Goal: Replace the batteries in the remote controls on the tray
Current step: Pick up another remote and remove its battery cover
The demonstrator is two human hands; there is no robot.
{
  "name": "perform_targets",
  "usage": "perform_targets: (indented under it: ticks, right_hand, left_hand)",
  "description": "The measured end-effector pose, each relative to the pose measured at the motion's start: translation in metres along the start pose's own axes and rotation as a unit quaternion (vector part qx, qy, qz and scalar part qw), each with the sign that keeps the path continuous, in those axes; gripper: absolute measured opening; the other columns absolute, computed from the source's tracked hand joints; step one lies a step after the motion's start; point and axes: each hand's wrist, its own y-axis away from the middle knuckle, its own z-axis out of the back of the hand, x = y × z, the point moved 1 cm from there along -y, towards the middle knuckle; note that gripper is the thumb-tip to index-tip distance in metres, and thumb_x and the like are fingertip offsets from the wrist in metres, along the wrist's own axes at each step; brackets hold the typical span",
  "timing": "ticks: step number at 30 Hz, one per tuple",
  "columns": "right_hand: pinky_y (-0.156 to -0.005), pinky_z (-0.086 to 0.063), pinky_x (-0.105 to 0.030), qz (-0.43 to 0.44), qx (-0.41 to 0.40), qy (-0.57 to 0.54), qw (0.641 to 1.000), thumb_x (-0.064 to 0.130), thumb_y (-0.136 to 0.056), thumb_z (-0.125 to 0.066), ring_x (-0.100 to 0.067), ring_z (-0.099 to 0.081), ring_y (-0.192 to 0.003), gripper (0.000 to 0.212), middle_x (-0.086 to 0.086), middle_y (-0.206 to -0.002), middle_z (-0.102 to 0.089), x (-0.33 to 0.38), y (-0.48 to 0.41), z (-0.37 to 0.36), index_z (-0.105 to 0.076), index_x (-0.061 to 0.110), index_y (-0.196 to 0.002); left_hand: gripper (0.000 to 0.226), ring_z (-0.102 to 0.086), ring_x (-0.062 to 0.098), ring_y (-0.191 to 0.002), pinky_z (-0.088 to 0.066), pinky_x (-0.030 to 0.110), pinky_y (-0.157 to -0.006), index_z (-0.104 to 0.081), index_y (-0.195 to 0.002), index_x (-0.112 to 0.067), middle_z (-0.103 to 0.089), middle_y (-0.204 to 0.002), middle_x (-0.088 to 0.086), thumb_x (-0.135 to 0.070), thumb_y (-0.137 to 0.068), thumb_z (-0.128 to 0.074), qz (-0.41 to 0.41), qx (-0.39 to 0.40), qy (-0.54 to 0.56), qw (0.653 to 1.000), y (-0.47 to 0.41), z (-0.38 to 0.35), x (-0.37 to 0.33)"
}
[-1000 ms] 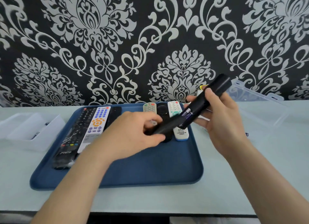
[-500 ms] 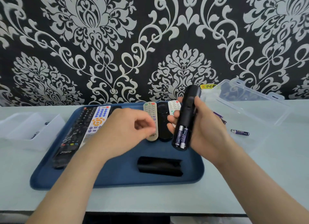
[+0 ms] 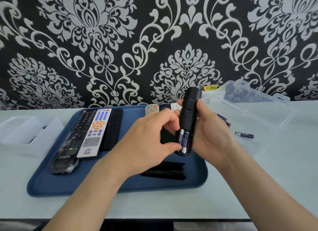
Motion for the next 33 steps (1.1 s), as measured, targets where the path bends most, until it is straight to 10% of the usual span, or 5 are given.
perform_targets:
  ticks: [13,25,33]
  right_hand:
    - [-0.059,-0.054,-0.031,0.022,-0.036,0.009,0.999,0.044,-0.103,-0.04,-0.019,-0.068,-0.066,0.048,-0.012,-0.087,-0.063,0.001,-0.001,0.001,-0.061,0.006,-0.125]
    - [-0.072,-0.057,-0.036,0.056,-0.051,0.024,0.997,0.044,-0.102,-0.041,-0.022,-0.069,-0.076,0.047,-0.013,-0.087,-0.063,0.0,-0.003,0.004,-0.062,0.006,-0.122]
    - [-0.054,-0.052,-0.029,0.084,-0.033,0.105,0.99,0.037,-0.105,-0.039,-0.02,-0.052,-0.057,0.046,-0.009,-0.064,-0.058,-0.012,0.0,-0.006,-0.065,-0.002,-0.11]
  left_hand:
    - [0.032,-0.06,0.012,-0.087,-0.049,0.035,-0.074,-0.048,-0.088,-0.032,-0.064,-0.094,-0.01,-0.025,-0.075,-0.076,-0.092,-0.025,-0.092,0.991,0.002,-0.006,-0.001]
    - [0.027,-0.051,0.007,-0.082,-0.047,0.03,-0.07,-0.051,-0.091,-0.025,-0.062,-0.09,-0.01,-0.028,-0.077,-0.074,-0.08,-0.019,-0.127,0.988,0.001,-0.012,-0.007]
    - [0.033,-0.052,0.003,-0.071,-0.037,0.011,-0.063,-0.047,-0.084,-0.027,-0.057,-0.076,-0.01,-0.022,-0.073,-0.078,-0.008,-0.023,-0.016,1.0,-0.003,-0.013,-0.007]
